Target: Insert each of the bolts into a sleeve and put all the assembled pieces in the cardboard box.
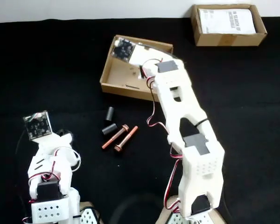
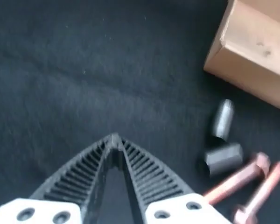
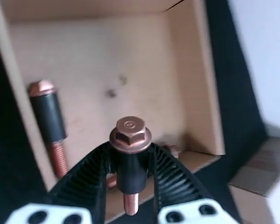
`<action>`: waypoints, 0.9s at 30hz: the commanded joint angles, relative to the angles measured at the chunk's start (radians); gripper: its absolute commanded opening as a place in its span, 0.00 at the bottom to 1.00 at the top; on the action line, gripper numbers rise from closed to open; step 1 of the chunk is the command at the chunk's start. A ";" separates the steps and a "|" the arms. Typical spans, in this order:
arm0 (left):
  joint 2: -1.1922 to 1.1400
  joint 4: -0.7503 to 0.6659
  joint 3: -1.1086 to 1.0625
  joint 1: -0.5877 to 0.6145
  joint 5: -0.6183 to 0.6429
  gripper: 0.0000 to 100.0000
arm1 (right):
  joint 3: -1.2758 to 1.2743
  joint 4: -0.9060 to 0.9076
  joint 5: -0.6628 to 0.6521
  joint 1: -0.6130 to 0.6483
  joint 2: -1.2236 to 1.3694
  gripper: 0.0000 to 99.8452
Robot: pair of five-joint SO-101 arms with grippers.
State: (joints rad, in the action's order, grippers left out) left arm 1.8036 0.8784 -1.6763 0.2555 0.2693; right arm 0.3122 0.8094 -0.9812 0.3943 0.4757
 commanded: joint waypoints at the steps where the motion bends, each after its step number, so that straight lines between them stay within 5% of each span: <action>1: 0.008 -0.021 -0.019 0.010 0.043 0.01 | 0.068 0.015 -0.017 0.010 0.039 0.01; 10: 0.008 0.020 -0.019 0.005 0.043 0.01 | 0.068 0.015 -0.012 0.045 0.105 0.15; 17: 0.005 0.020 -0.019 0.005 0.043 0.01 | 0.071 0.116 0.002 0.088 -0.007 0.16; 22: 0.005 0.021 -0.019 0.005 0.043 0.01 | 0.071 0.266 0.339 0.151 -0.147 0.16; 27: 0.005 0.025 -0.019 0.005 0.043 0.01 | 0.071 0.375 0.830 0.234 -0.249 0.16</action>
State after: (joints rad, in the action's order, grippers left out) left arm 1.8036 0.8999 -1.6778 0.2555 0.3061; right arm 0.3276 1.1316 -0.4488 0.5815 0.3314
